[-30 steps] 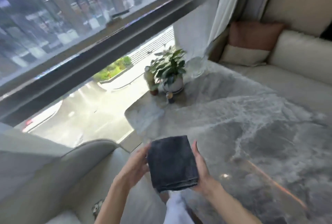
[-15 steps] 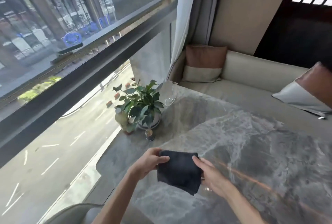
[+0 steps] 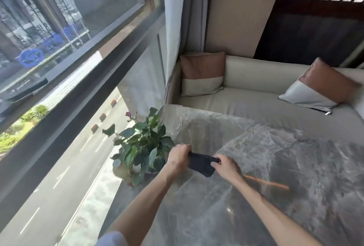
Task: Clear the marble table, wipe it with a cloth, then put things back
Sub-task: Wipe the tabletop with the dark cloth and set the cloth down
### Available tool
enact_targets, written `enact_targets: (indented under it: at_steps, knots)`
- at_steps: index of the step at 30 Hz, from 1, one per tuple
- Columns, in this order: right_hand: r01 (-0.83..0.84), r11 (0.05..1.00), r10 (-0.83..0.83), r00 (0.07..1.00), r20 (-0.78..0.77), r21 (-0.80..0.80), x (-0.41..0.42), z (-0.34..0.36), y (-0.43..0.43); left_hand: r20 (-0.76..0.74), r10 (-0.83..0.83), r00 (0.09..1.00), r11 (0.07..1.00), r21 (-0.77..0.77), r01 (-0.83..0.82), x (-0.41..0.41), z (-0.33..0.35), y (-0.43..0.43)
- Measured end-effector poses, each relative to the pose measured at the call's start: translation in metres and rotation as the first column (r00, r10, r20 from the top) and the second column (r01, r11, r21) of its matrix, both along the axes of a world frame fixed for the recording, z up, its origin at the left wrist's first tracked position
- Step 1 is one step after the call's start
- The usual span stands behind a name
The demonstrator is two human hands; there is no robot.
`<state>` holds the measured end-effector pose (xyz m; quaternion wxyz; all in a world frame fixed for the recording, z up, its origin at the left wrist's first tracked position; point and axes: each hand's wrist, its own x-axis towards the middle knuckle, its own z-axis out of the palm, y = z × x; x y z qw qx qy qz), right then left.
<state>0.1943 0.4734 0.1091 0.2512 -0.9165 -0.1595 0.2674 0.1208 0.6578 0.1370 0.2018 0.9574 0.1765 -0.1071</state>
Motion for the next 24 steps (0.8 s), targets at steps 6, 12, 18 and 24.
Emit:
enact_targets:
  at_steps: [6,12,18,24]
  knots:
    - [-0.040,0.998,0.025,0.955,0.295,0.043,0.074,0.013,0.049,0.062,-0.054,0.997,0.975,0.217,0.039,0.076,0.000,0.039]
    - [-0.025,1.000,0.027,0.906,0.422,-0.009,0.057,-0.068,0.051,-0.084,-0.199,0.976,0.914,0.344,0.216,0.072,-0.081,0.030]
    - [-0.164,0.951,0.219,0.955,0.199,-0.260,-0.001,-0.139,0.025,-0.340,-0.286,0.896,0.897,0.235,0.376,0.018,-0.144,0.000]
    - [-0.207,0.939,0.271,0.937,0.220,-0.274,-0.025,-0.150,0.022,-0.466,-0.301,0.832,0.873,0.216,0.437,-0.001,-0.144,0.005]
